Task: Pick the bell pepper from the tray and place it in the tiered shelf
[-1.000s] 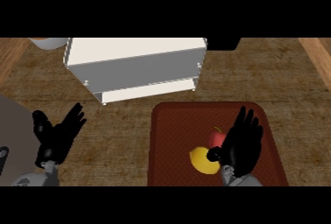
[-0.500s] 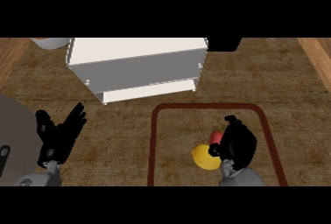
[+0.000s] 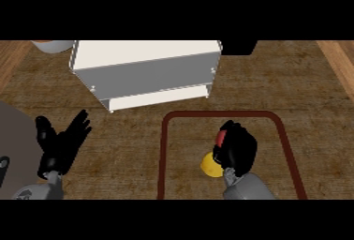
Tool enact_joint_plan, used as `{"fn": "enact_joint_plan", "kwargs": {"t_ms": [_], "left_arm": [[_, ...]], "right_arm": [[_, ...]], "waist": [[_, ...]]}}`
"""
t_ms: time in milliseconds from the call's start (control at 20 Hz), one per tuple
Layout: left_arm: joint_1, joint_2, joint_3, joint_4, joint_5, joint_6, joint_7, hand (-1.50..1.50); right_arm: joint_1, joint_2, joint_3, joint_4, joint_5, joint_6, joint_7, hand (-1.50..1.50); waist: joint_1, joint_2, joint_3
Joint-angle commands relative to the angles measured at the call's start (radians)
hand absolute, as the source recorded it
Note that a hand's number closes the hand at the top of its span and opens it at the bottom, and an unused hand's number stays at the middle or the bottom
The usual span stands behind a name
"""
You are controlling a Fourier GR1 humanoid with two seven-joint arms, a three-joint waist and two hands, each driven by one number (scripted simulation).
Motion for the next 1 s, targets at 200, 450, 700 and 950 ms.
{"fn": "enact_joint_plan", "kwargs": {"t_ms": [200, 450, 700, 950], "left_arm": [[-0.027, -0.014, -0.023, 0.016, -0.016, -0.027, 0.008, 0.0], [-0.044, -0.033, -0.057, 0.026, -0.037, -0.036, -0.014, 0.0], [-0.034, -0.044, -0.044, 0.06, -0.054, -0.003, -0.018, 0.0], [-0.023, -0.003, 0.001, 0.077, -0.03, -0.036, -0.035, 0.0]], "right_arm": [[-0.112, 0.018, 0.341, -0.064, -0.175, 0.009, 0.012, 1.5], [-0.292, 0.018, 0.472, -0.188, -0.446, 0.046, -0.109, 1.5], [-0.523, 0.019, 0.566, -0.328, -0.445, -0.038, 0.101, 1.5], [-0.75, 0.018, 0.42, -0.408, -0.457, 0.033, 0.279, 1.5]], "waist": [[0.055, 0.021, 0.012], [0.113, 0.027, 0.011], [0.049, 0.011, 0.009], [0.027, 0.003, 0.007]]}}
